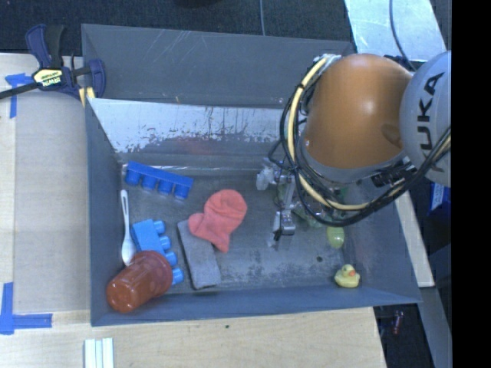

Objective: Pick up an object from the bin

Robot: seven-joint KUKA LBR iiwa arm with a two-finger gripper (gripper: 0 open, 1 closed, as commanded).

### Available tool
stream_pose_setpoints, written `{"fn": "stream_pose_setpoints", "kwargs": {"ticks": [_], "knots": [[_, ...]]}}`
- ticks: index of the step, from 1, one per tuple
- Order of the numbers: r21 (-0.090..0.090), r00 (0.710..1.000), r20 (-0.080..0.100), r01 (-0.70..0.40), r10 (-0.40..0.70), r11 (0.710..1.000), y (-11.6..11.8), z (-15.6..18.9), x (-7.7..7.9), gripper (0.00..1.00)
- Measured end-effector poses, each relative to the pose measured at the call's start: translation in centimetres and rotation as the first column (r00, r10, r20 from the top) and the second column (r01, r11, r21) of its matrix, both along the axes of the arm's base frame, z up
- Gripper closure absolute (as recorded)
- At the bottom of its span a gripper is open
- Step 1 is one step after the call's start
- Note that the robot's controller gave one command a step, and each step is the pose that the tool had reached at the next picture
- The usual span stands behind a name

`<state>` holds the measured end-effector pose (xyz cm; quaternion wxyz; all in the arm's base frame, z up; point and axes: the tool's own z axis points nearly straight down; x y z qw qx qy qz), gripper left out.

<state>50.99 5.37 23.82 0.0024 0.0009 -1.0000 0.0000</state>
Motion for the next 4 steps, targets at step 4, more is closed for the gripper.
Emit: {"fn": "stream_pose_setpoints", "kwargs": {"ticks": [4], "knots": [[-0.004, 0.947, 0.020, -0.321, 0.321, 0.947, 6.5, -14.1, 5.6, 0.00]]}}
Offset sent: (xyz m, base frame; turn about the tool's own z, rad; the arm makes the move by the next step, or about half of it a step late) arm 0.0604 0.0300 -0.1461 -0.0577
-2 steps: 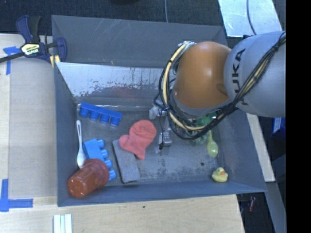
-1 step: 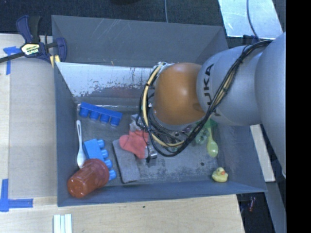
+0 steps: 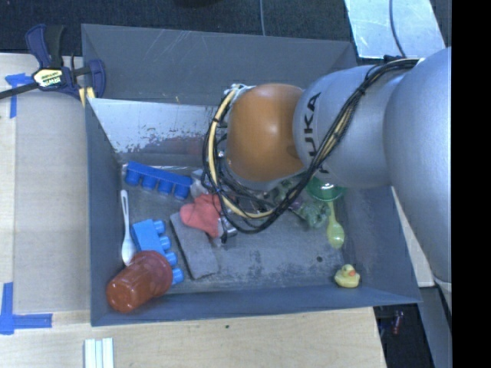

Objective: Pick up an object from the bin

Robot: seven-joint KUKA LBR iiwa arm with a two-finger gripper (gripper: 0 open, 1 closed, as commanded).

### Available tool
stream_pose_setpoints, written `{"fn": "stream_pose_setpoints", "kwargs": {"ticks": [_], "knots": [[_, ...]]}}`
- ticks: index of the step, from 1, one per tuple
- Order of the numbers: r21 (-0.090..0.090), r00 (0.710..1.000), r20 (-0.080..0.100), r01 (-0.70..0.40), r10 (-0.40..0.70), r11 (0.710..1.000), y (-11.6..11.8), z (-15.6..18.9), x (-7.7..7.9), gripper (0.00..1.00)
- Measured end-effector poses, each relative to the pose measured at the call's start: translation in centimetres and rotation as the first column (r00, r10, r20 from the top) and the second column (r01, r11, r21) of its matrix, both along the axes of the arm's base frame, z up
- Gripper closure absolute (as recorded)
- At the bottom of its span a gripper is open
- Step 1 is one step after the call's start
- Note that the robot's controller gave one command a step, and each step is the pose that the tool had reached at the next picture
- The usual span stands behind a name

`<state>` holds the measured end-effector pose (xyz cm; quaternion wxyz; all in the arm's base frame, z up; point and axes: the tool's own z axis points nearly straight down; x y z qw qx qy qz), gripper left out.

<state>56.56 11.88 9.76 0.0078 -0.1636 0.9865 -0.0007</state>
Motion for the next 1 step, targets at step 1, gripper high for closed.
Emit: {"fn": "stream_pose_setpoints", "kwargs": {"ticks": [1], "knots": [[0.005, 0.970, 0.000, 0.244, -0.244, 0.970, -2.29, -2.54, 2.49, 1.00]]}}
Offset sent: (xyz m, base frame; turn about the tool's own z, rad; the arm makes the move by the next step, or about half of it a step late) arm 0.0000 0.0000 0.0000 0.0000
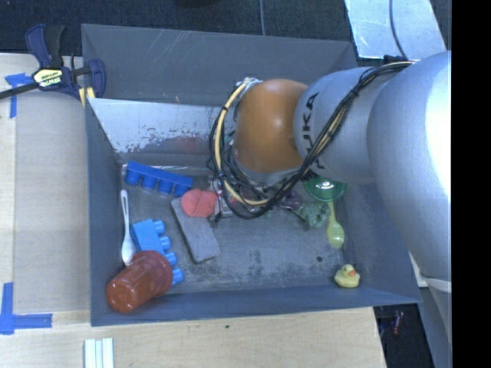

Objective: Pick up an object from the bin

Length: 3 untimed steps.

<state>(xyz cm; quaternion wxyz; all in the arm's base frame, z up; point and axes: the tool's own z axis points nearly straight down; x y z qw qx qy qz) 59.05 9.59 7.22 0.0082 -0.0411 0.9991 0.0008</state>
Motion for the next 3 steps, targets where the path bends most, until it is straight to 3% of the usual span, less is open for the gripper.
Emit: {"fn": "stream_pose_setpoints", "kwargs": {"ticks": [1, 2, 3], "knots": [[0.000, 1.000, 0.000, 0.000, 0.000, 1.000, 0.0, 0.0, 0.0, 1.00], [0.000, 0.996, -0.006, 0.084, -0.084, 0.997, 0.9, 6.6, -1.1, 1.00], [-0.001, 1.000, -0.005, 0.007, -0.007, 1.000, -1.0, 15.0, -1.6, 1.00]]}}
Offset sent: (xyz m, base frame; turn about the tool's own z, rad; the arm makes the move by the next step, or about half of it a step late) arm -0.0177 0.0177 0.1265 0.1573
